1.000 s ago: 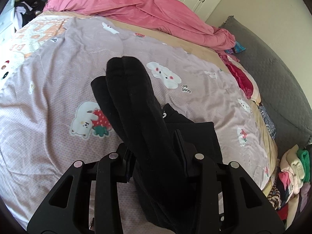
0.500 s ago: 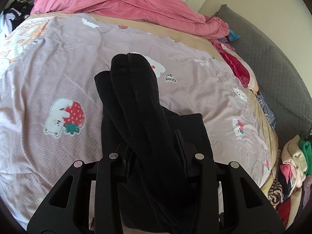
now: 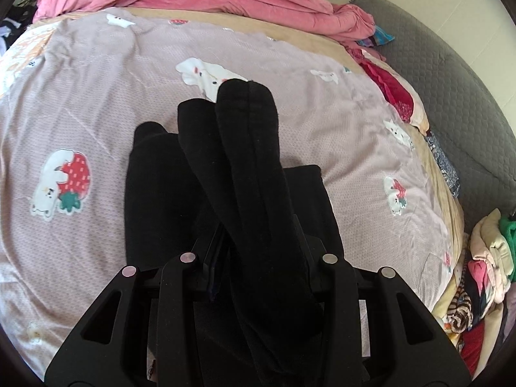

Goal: Fold small clothes

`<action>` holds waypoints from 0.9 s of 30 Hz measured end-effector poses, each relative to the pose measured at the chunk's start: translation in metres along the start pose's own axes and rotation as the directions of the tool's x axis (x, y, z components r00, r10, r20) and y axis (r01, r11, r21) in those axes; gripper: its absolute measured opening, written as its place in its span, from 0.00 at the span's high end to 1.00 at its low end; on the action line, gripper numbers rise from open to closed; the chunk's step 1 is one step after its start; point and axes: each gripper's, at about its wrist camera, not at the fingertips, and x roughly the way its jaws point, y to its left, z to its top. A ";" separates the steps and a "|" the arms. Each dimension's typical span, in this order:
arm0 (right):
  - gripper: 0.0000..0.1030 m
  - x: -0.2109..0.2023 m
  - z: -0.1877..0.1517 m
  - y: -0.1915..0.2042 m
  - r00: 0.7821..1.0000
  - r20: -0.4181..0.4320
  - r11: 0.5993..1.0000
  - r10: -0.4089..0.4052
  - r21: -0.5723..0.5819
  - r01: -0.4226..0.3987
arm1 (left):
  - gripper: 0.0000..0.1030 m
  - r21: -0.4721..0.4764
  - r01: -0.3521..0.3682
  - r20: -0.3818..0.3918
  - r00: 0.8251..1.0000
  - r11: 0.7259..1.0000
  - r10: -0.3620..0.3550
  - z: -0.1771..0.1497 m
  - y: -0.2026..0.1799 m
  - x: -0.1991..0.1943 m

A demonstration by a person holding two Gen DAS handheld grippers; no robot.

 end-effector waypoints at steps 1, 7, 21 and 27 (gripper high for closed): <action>0.93 0.000 0.000 -0.002 1.000 -0.002 1.000 0.000 0.005 0.000 | 0.73 0.002 -0.001 -0.003 1.000 1.000 0.001 0.000 -0.002 0.002; 0.93 -0.002 -0.004 -0.016 1.000 -0.016 0.999 0.005 0.040 -0.004 | 0.72 0.018 -0.008 -0.024 1.000 1.000 0.009 -0.002 -0.013 0.015; 0.91 0.006 -0.024 -0.062 0.987 -0.122 0.951 0.101 0.303 -0.059 | 0.39 -0.045 0.138 -0.003 0.990 0.989 -0.139 -0.008 -0.014 0.015; 0.70 0.004 -0.037 -0.092 0.963 -0.132 0.854 0.236 0.502 -0.140 | 0.39 -0.085 0.050 0.066 0.997 0.995 -0.045 -0.019 0.024 -0.009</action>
